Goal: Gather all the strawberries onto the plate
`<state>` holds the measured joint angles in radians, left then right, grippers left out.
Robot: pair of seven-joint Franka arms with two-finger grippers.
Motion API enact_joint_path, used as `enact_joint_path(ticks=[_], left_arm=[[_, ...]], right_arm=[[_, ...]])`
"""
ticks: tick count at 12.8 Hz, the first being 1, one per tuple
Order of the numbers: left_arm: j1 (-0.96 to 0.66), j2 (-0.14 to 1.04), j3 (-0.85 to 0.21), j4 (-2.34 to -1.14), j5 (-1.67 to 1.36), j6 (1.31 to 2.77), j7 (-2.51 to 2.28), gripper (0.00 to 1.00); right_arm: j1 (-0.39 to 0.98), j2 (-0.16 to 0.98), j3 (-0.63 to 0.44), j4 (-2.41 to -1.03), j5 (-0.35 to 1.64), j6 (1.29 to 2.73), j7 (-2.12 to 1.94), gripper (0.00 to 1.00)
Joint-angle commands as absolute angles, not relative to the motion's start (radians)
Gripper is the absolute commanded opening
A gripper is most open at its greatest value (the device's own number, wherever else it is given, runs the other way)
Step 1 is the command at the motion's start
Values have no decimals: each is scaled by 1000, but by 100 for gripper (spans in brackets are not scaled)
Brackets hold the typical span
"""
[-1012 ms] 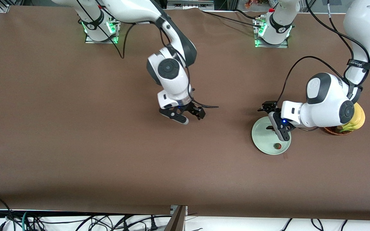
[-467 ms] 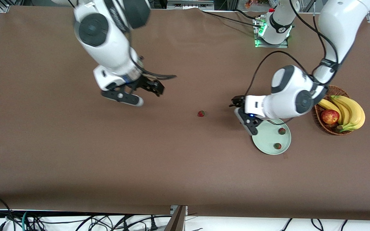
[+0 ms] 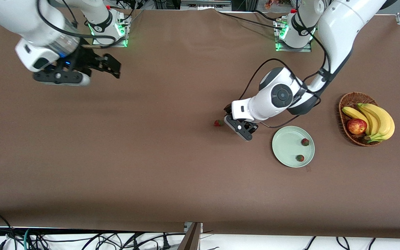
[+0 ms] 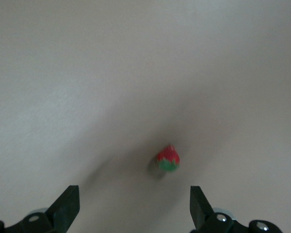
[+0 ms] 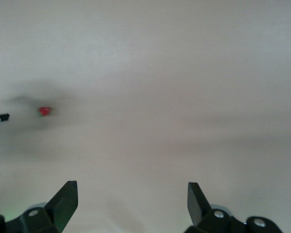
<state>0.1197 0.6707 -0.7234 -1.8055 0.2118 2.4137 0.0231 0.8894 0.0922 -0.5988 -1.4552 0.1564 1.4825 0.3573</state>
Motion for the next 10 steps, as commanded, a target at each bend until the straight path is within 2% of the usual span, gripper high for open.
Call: enact_joint_path(ticks=[1,3,6,9,10], left_arm=[[-6,710,-640,-1787,276,2471,-142,100],[-86,710,-568,-1781,279,2473,-167,100],[-109,725,-560,-1779,325,2477,-192,100],[-161,732,-517,-1776,325,2485,-210,100],[-169,739,-515,-1776,325,2485,-210,96]], right_arm=[[729,-6,-475,-1546,82,1477,215,100],[623,-3,-407,-1545,52,1476,158,100],[326,17,-148,-1536,12,1511,86,100],[114,25,44,-1537,0,1513,63,100],[86,26,72,-1537,-2,1513,61,100]])
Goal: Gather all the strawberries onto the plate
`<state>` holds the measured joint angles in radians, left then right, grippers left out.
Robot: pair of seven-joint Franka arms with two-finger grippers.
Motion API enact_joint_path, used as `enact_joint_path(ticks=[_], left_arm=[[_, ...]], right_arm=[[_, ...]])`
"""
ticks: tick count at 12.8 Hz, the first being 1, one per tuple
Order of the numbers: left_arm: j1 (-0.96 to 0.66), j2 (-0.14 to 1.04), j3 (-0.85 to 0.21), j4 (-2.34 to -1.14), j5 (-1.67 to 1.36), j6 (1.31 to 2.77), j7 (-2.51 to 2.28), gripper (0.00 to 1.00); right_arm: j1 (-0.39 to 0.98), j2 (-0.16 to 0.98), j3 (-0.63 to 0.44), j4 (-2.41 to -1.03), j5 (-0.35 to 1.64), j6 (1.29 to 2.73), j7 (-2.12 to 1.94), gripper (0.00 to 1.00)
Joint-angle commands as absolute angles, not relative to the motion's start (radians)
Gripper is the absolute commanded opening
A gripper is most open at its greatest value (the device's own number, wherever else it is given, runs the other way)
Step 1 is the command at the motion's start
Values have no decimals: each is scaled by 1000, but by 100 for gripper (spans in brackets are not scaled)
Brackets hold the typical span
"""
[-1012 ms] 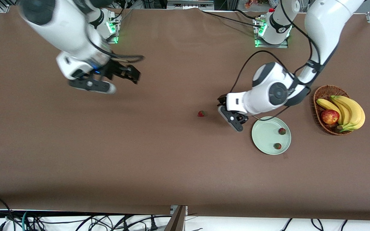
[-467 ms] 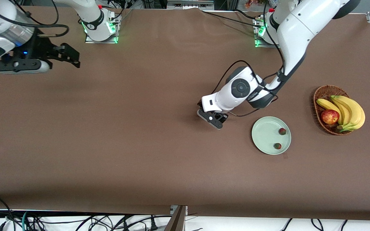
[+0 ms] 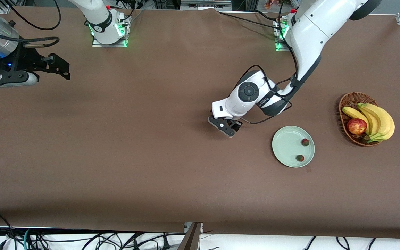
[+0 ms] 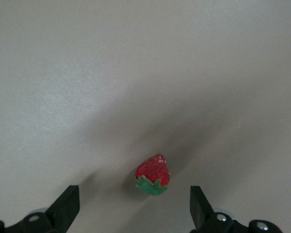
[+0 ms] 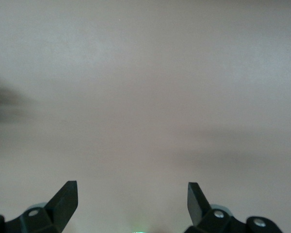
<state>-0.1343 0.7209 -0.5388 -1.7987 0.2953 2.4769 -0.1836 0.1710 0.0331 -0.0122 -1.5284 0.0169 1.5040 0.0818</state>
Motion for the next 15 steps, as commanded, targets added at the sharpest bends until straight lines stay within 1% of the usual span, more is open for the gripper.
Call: enact_joint_path(ticks=[1,3,4,5,8,10,12,13,15], left_arm=[[-176,742,-515,-1772,324,2485,-210,91],[-182,746,-512,-1763,325,2485,-210,72],[-189,747,-512,-1763,324,2485,-213,71],[-201,750,-505,-1763,325,2485,-231,67],[-252,753,-456,-1743,325,2485,-235,28],[-247,750,-454,-1741,325,2484,-233,13],[-223,733,-457,-1743,325,2470,-226,8],[-195,692,-459,-1749,325,2439,-219,8],[-135,629,-495,-1741,315,2317,-165,9]], right_arm=[[86,28,72,-1537,-2,1511,63,100],[83,31,72,-1529,-2,1513,61,100],[83,34,72,-1526,-2,1511,63,100],[83,34,72,-1523,-3,1512,66,100],[77,41,69,-1508,-20,1531,69,100],[78,57,71,-1491,-23,1539,74,100],[78,58,71,-1480,-54,1543,75,100],[80,61,71,-1482,-57,1572,75,100],[81,63,71,-1482,-57,1574,72,100]])
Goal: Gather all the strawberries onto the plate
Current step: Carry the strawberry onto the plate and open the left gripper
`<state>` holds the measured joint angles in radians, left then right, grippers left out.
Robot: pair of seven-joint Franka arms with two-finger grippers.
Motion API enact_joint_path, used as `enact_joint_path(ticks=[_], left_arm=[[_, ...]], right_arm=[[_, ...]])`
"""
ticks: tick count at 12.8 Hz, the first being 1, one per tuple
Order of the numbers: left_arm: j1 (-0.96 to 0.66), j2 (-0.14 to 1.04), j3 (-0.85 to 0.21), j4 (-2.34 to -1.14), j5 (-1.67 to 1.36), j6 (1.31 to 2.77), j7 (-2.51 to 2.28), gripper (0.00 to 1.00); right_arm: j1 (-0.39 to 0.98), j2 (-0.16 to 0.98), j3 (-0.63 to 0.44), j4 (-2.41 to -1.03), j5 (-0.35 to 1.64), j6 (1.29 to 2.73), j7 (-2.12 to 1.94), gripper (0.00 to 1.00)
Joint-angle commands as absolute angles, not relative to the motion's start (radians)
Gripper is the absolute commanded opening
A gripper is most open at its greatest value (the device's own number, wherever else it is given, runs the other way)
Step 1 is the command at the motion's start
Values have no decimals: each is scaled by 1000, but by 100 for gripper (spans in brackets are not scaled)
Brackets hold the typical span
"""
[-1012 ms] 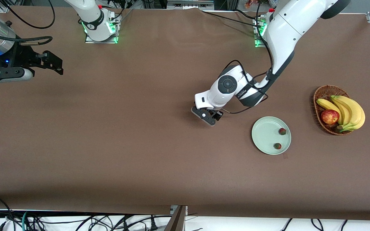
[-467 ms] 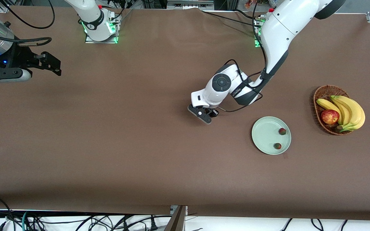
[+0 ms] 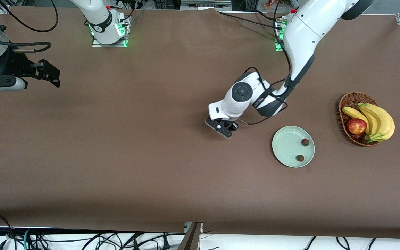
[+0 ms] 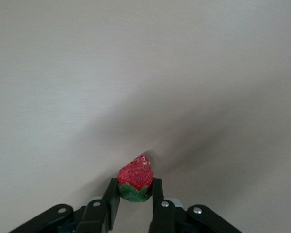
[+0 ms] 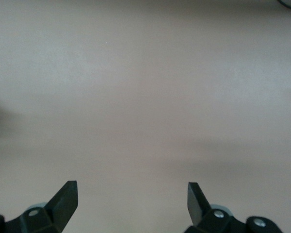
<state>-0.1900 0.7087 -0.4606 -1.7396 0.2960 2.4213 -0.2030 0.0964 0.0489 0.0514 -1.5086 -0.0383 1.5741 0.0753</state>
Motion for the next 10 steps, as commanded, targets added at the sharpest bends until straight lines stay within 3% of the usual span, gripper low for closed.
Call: enact_joint_path(ticks=[1,6,10], left_arm=[[-89,609,-518,-1743,310,2284,-116,9],[280,600,-788,-1743,307,2148,142,9],[449,601,-838,-1743,163,2074,472,9]], right_arm=[[77,63,71,-1482,-49,1569,71,100],[77,63,71,-1482,-49,1568,78,100],[77,63,71,-1482,-49,1568,75,100]])
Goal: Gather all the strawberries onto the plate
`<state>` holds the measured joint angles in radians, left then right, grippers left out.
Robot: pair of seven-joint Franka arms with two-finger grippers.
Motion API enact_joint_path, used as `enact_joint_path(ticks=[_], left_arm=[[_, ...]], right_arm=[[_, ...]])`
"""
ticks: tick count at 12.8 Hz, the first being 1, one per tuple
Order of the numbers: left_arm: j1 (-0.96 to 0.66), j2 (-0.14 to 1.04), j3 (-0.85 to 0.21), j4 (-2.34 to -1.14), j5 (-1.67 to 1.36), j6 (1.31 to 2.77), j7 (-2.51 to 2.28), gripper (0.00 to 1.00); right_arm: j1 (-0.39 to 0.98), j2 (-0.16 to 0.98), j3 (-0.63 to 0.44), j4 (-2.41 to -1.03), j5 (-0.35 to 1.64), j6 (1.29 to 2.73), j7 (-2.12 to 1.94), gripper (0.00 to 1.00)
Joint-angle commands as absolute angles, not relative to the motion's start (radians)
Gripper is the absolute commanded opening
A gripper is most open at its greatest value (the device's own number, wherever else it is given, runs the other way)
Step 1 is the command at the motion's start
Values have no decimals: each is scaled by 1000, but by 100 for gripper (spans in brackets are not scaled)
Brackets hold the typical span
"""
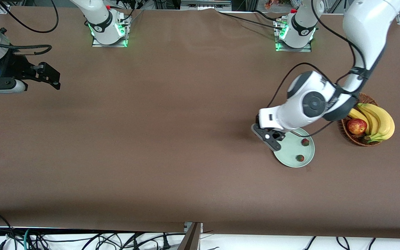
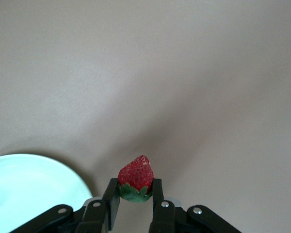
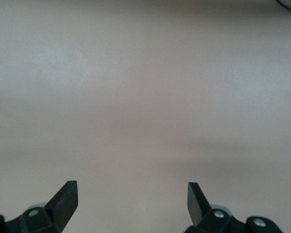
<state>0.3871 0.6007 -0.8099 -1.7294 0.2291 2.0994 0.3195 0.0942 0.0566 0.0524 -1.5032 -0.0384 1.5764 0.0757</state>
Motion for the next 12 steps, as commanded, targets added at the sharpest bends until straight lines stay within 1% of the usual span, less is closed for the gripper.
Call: enact_joint_path(ticks=[1,4,5,6,8,12], left_arm=[[483,601,-838,-1744,155,2053,550,9],[567,603,-838,-1743,126,2000,745,10],[590,606,-838,-1744,94,1991,799,14],[603,614,-836,-1746,88,1988,833,21],[617,618,-838,-1746,87,1988,894,100],[618,614,-839,-1743,75,1985,902,100]], right_arm=[[77,63,69,-1482,-48,1568,77,100],[75,63,69,-1483,-48,1566,72,100],[75,63,69,-1483,-48,1566,71,100],[77,63,69,-1483,-48,1566,71,100],[77,63,69,-1483,-48,1566,72,100],[77,63,69,-1482,-48,1566,72,100]])
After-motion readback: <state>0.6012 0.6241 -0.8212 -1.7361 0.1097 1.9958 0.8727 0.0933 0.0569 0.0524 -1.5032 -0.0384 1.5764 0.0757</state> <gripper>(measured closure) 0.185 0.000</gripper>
